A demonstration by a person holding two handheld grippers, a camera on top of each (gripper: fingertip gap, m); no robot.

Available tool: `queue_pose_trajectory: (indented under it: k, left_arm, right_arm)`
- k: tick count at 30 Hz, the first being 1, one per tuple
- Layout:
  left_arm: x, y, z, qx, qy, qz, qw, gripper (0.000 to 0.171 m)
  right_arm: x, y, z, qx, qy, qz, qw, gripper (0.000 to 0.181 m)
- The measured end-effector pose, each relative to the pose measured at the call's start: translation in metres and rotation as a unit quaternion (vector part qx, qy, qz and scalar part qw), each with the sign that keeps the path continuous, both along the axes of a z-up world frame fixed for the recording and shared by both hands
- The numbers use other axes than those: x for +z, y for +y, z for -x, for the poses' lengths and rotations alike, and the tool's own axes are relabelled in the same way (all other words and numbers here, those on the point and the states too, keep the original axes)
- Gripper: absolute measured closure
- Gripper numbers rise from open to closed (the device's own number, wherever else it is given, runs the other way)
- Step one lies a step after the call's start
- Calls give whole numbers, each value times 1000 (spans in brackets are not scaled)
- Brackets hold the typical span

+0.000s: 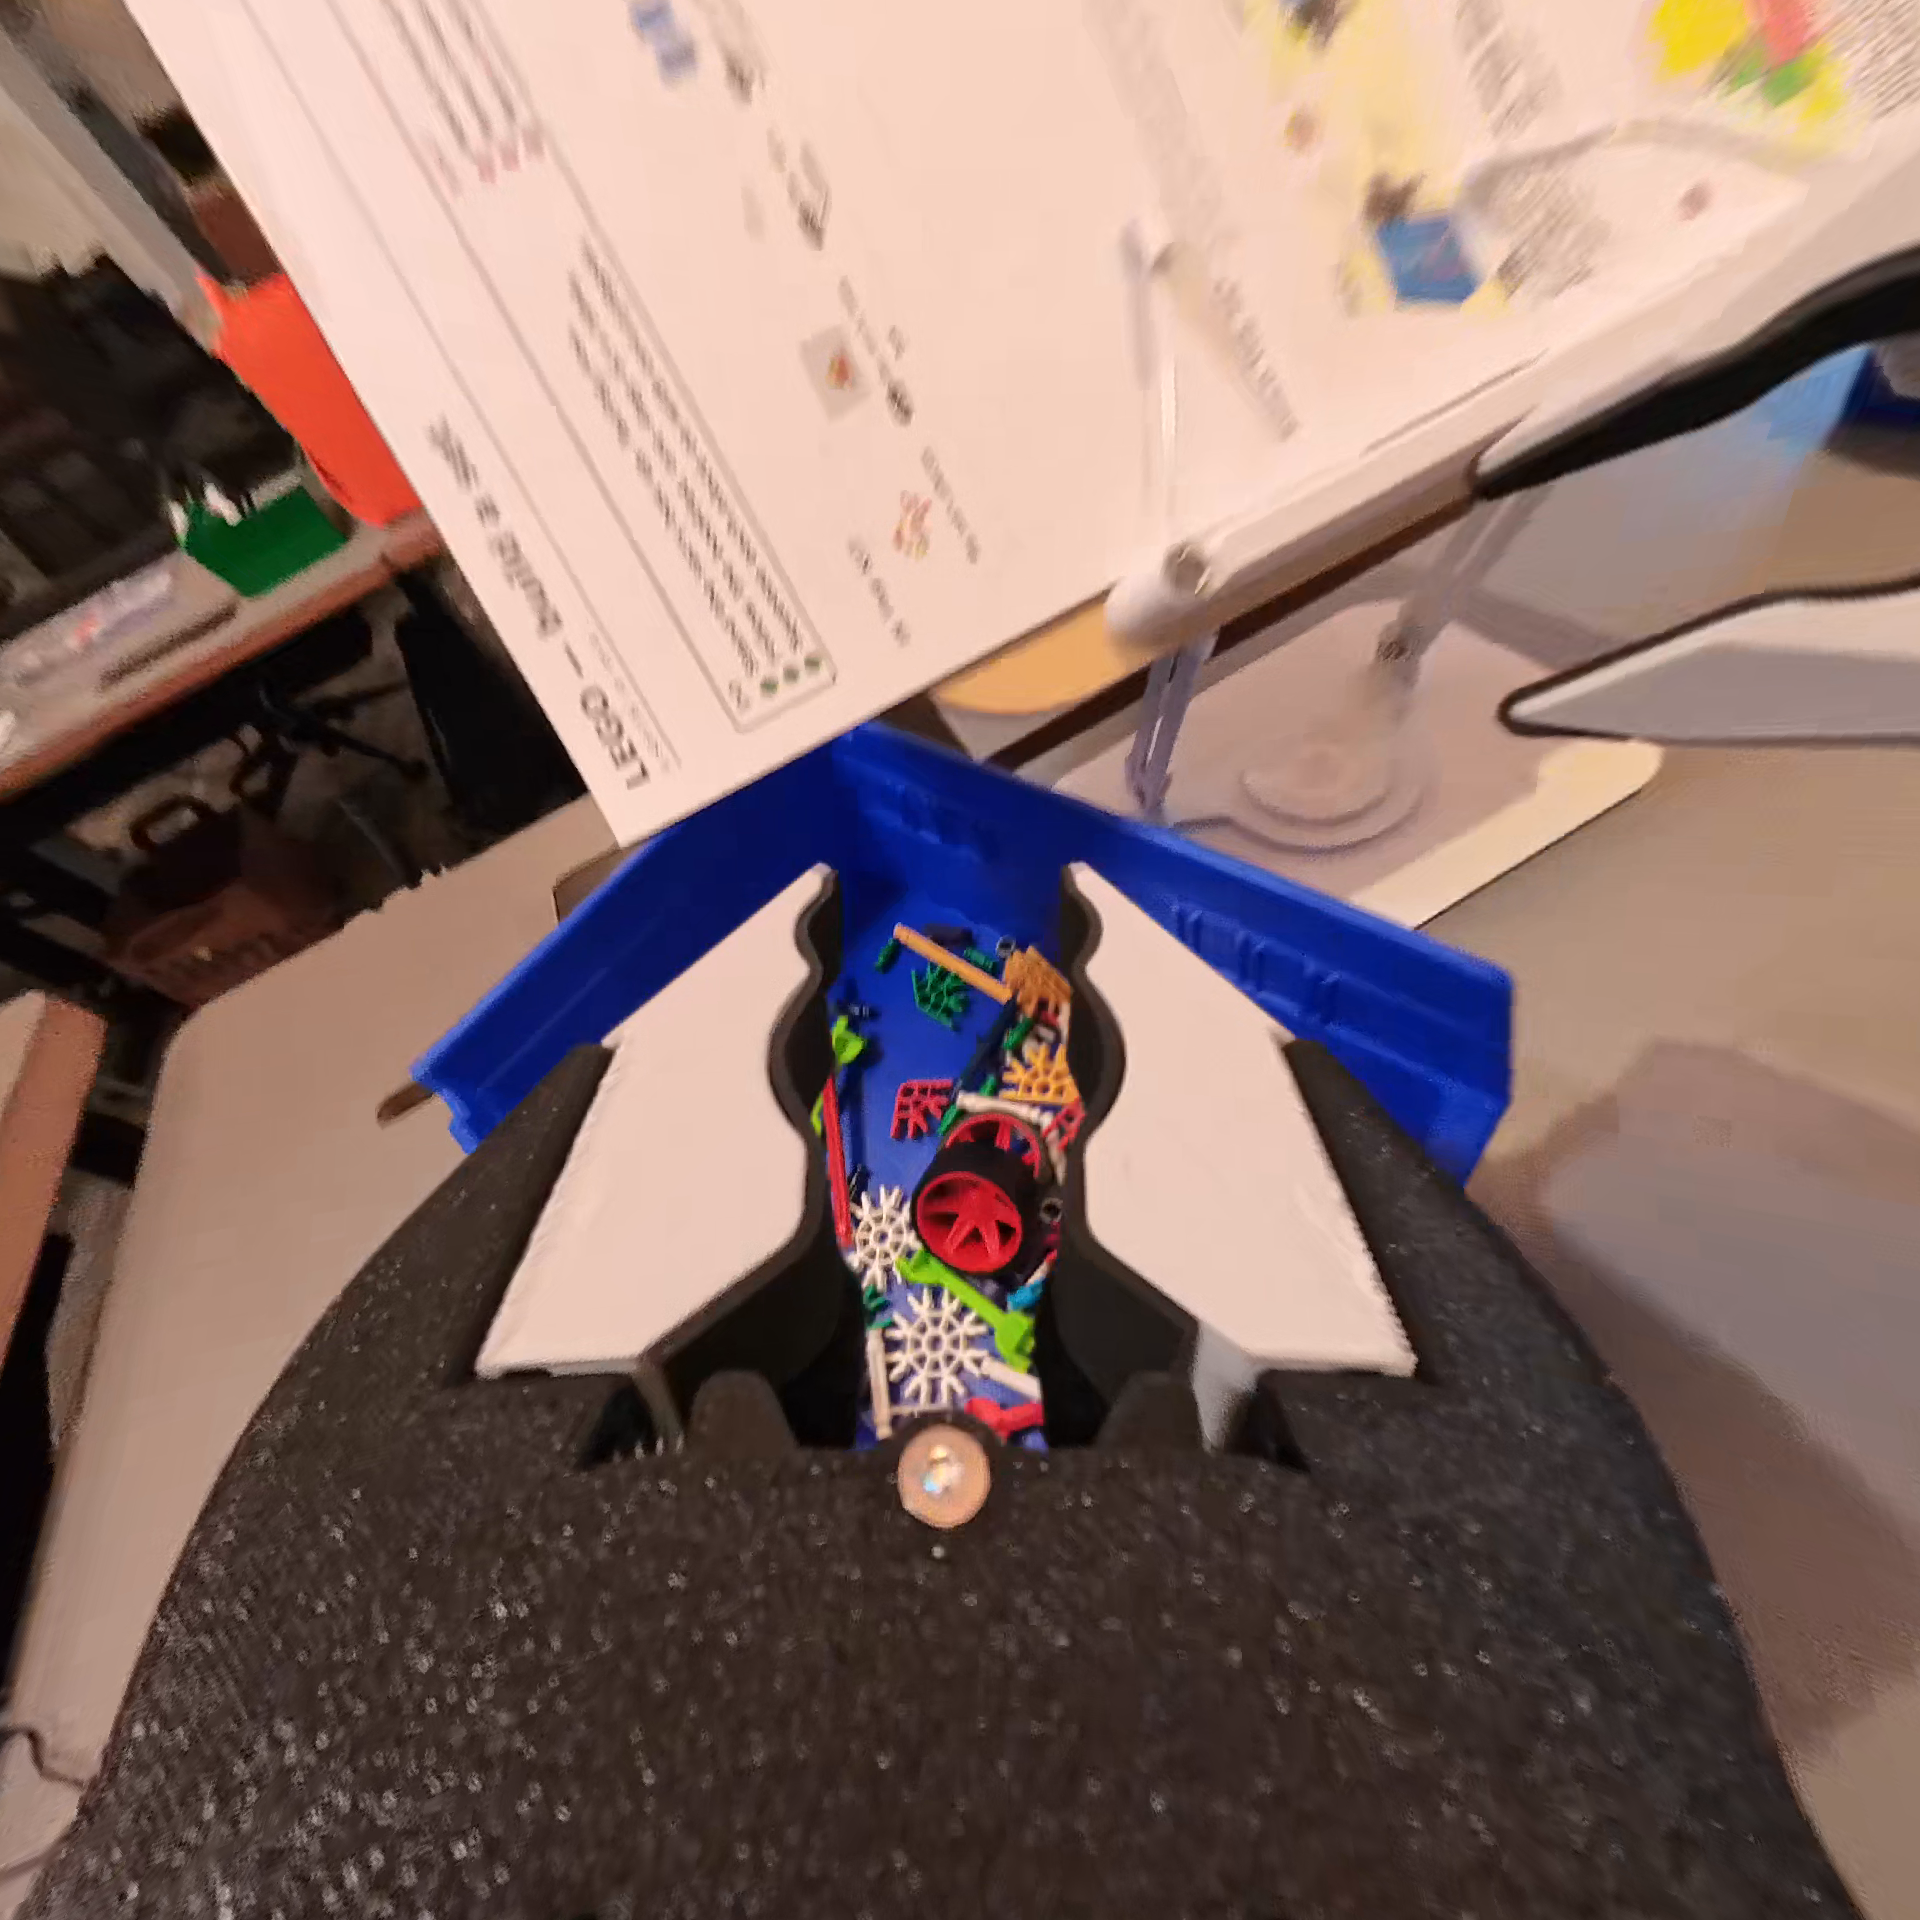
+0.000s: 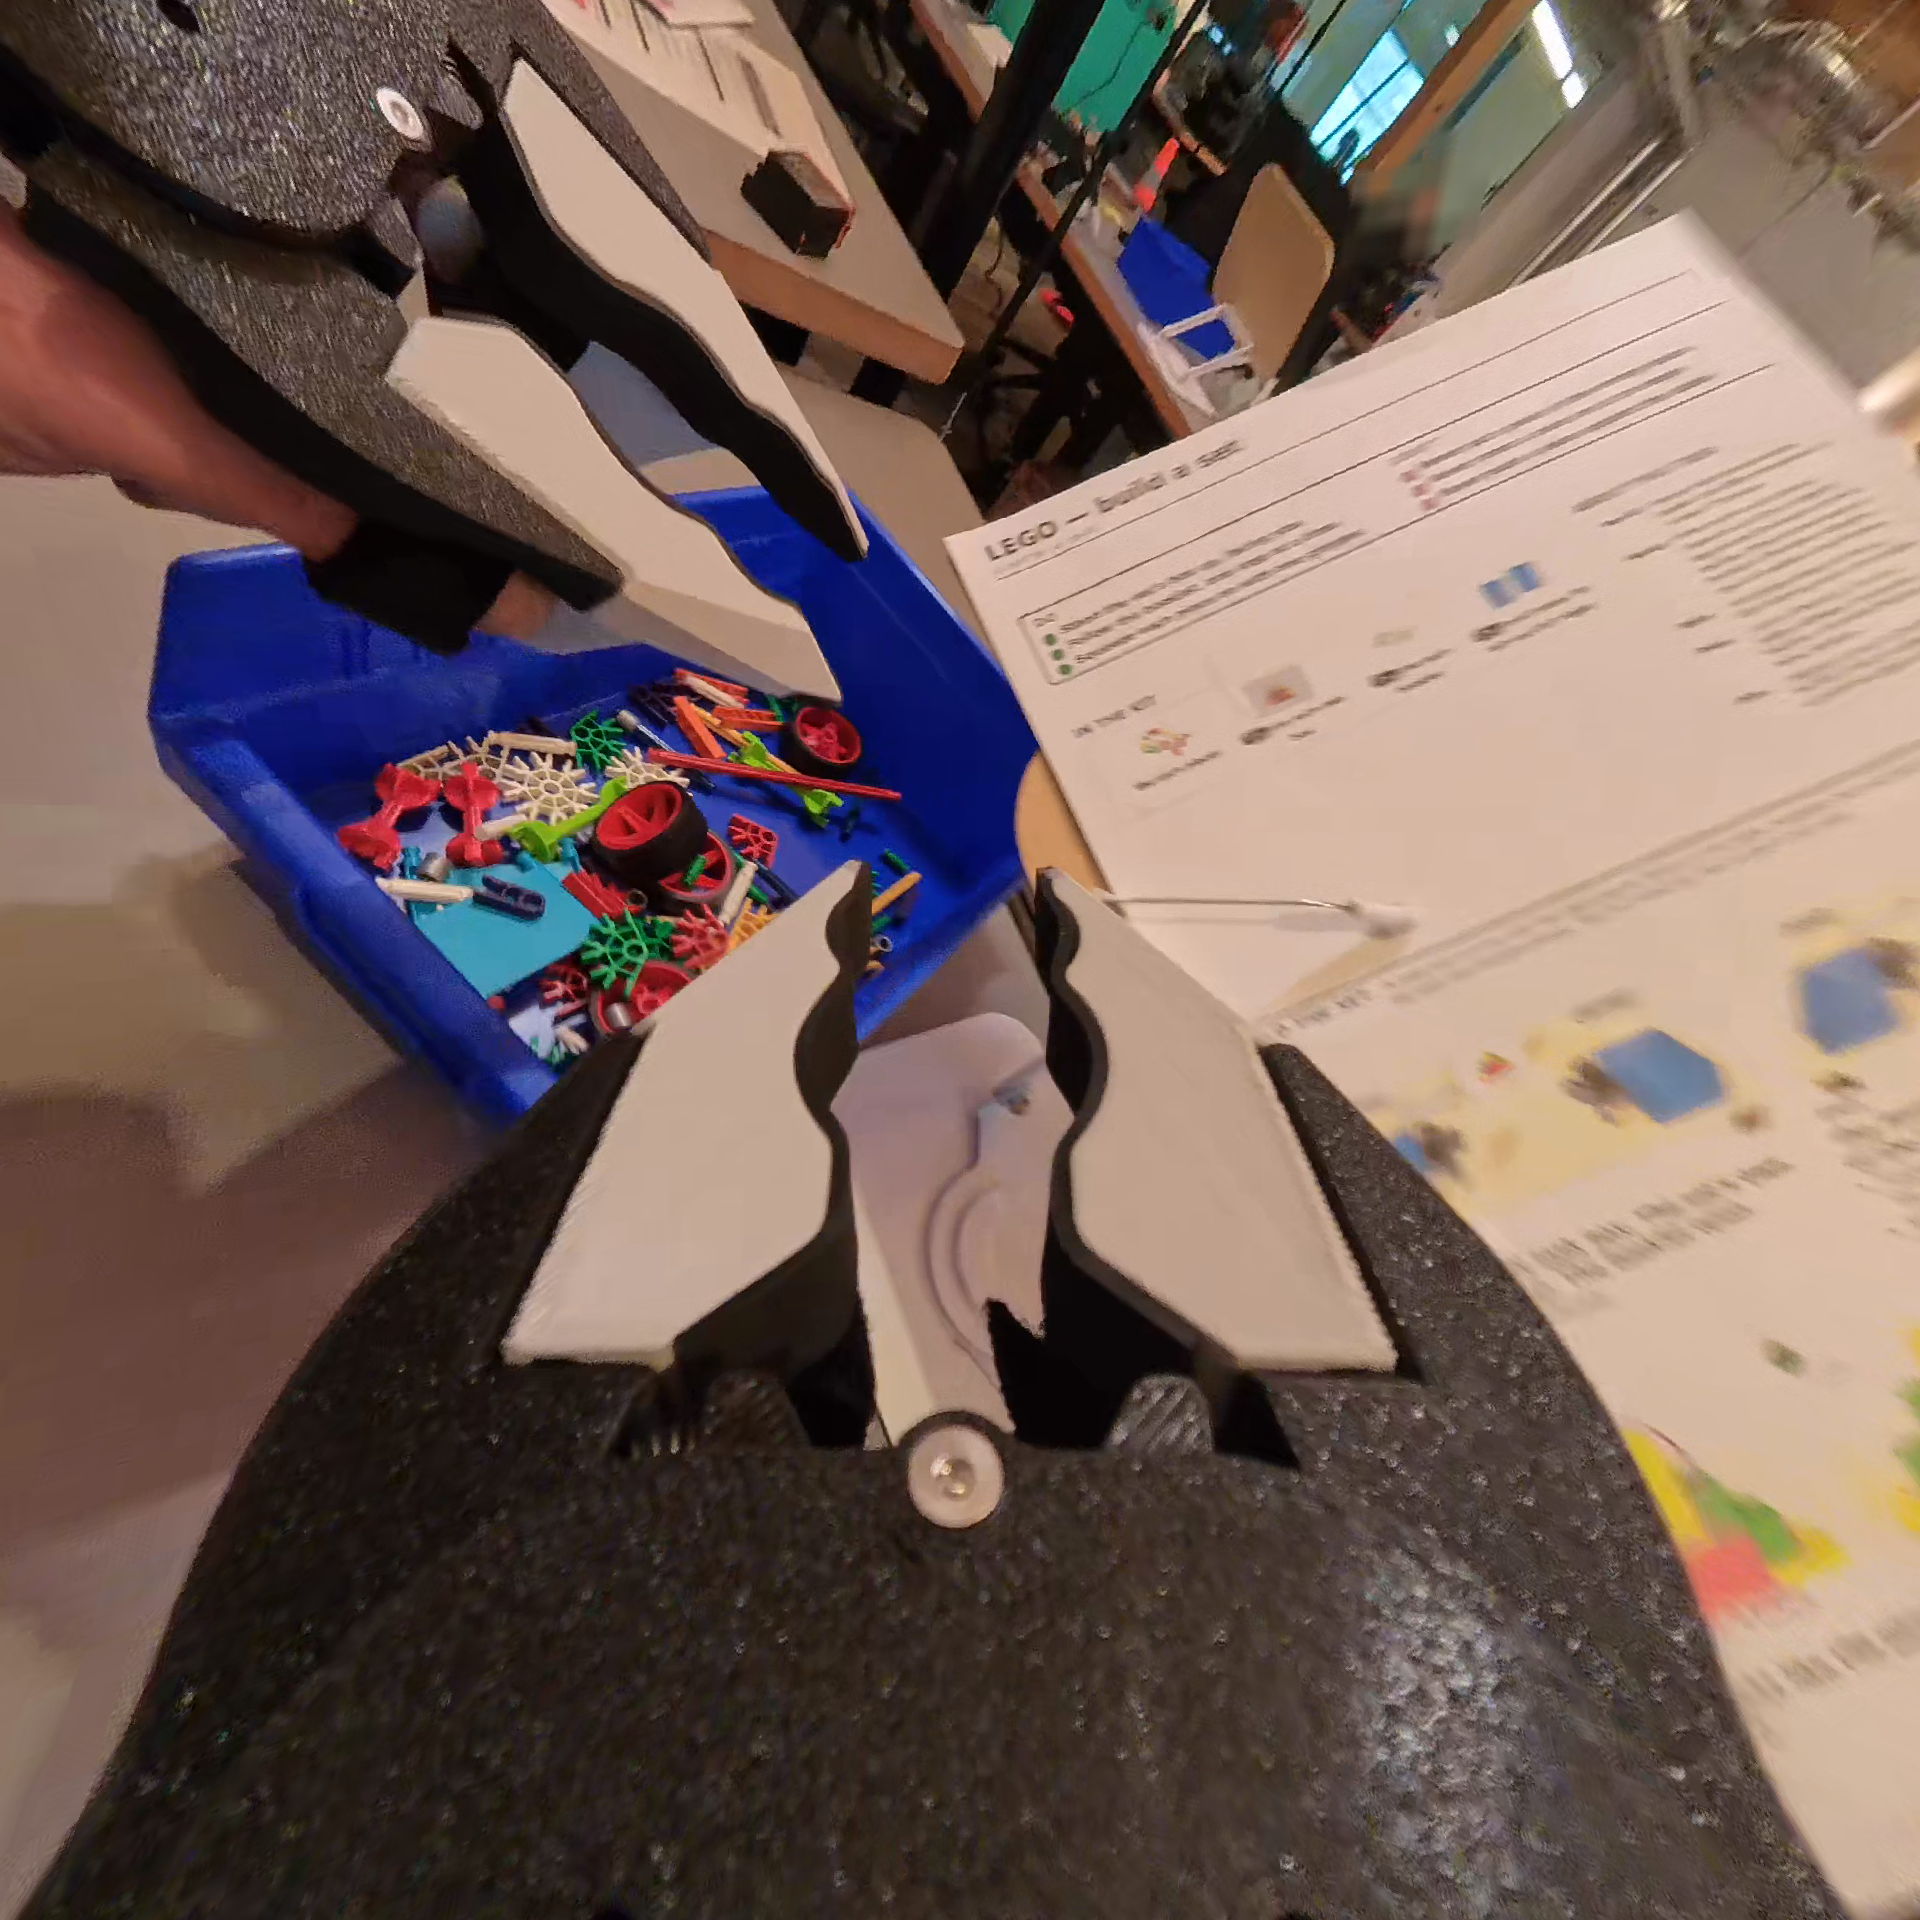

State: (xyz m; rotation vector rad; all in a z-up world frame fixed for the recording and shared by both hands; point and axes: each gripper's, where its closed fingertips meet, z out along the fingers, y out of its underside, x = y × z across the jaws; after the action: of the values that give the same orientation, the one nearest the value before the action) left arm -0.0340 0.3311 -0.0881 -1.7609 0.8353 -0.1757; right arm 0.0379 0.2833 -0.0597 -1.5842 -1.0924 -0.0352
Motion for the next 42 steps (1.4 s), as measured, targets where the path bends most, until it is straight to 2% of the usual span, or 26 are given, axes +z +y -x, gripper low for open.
queue_pose_trajectory:
  k: [3, 6, 10, 13, 16, 18, 21, 24, 27, 29, 34, 37, 40, 42]
  left_arm:
    - [28, -24, -22, -47, -23, -40, 998, 138]
    - [40, -50, -53, -97, -17, -55, 994, 138]
    - [44, -83, -103, -157, 31, -82, 984, 140]
    - [39, -93, -139, -211, 42, -67, 974, 140]
    - [34, -88, -164, -233, 32, -47, 971, 140]
    - [31, -84, -181, -249, 25, -34, 968, 140]
    - [34, -80, -202, -252, 54, -50, 965, 141]
    - [37, -91, -222, -277, 57, -61, 957, 141]
    - [29, -96, -232, -291, 74, -60, 952, 140]
    - [27, -94, -232, -289, 77, -64, 952, 141]
    - [26, -88, -229, -291, 65, -57, 953, 141]
    - [26, -89, -231, -293, 57, -53, 953, 141]
    - [19, -89, -234, -296, 66, -47, 952, 140]
    - [15, -90, -236, -299, 72, -44, 951, 140]
  right_arm:
    - [22, -25, -51, -38, -18, -20, 999, 145]
    - [30, -50, -132, -109, -26, -13, 994, 141]
    - [11, -99, -267, -201, -54, 40, 977, 141]
    - [-8, -139, -365, -284, -47, 79, 954, 142]
    - [-26, -173, -432, -334, -52, 105, 935, 142]
    - [-40, -185, -458, -340, -55, 121, 931, 142]
    - [-72, -188, -474, -320, -94, 150, 931, 142]
    - [-108, -178, -489, -323, -146, 172, 919, 143]
    - [-120, -158, -501, -342, -150, 139, 917, 180]
    - [-119, -156, -499, -331, -136, 134, 924, 181]
    - [-92, -165, -504, -337, -130, 145, 921, 181]
    - [-65, -165, -490, -309, -33, 140, 940, 181]
    - [-39, -168, -482, -286, 14, 120, 951, 181]
    - [-31, -171, -472, -270, 17, 114, 956, 181]
